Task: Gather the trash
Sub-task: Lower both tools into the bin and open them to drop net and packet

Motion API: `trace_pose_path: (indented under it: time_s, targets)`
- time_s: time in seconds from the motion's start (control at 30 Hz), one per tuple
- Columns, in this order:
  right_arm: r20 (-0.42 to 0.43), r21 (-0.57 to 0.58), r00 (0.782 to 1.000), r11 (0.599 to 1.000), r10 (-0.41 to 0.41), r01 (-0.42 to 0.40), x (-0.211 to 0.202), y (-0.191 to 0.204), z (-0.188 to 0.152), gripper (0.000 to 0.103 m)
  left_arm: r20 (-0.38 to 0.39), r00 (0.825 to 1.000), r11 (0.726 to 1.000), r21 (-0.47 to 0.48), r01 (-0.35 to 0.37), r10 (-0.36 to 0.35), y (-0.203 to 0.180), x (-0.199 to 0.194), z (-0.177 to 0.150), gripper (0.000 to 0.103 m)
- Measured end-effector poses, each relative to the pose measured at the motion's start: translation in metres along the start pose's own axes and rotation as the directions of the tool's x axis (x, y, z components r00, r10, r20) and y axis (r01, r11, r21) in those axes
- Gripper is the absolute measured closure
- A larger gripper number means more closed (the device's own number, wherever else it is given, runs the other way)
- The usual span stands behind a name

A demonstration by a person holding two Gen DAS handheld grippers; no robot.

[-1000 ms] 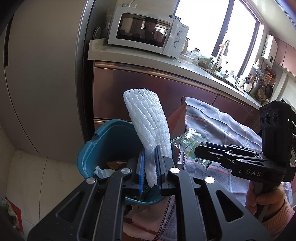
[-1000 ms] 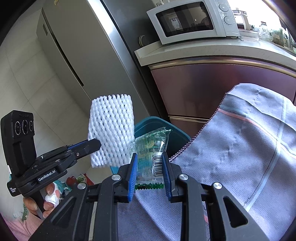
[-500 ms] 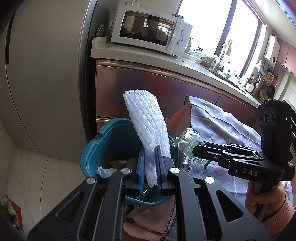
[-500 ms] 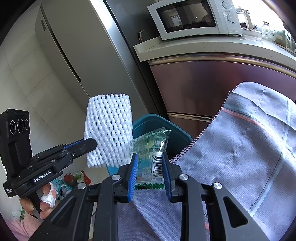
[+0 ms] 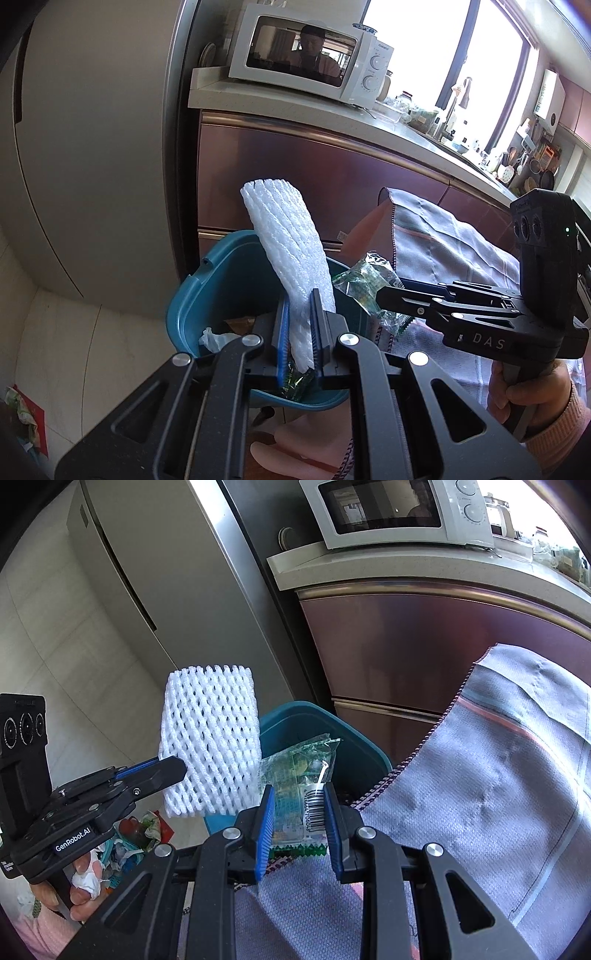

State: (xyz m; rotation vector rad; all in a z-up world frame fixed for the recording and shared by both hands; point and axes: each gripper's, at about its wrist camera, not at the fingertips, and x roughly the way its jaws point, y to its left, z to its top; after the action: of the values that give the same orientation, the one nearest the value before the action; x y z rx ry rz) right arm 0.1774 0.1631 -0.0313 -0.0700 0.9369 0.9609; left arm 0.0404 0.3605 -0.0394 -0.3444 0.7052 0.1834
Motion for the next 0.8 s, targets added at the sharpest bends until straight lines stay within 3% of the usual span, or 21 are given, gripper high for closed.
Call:
trace_pose_path:
  time_s: [0.8]
  targets:
    - [-0.067,-0.036,0.997,0.999,-0.034,0.031,0.031,0.008,0.012,0.078,-0.037,0.999,0.999,-0.007,-0.035,0.035,0.010,0.018,-0.001,0.092]
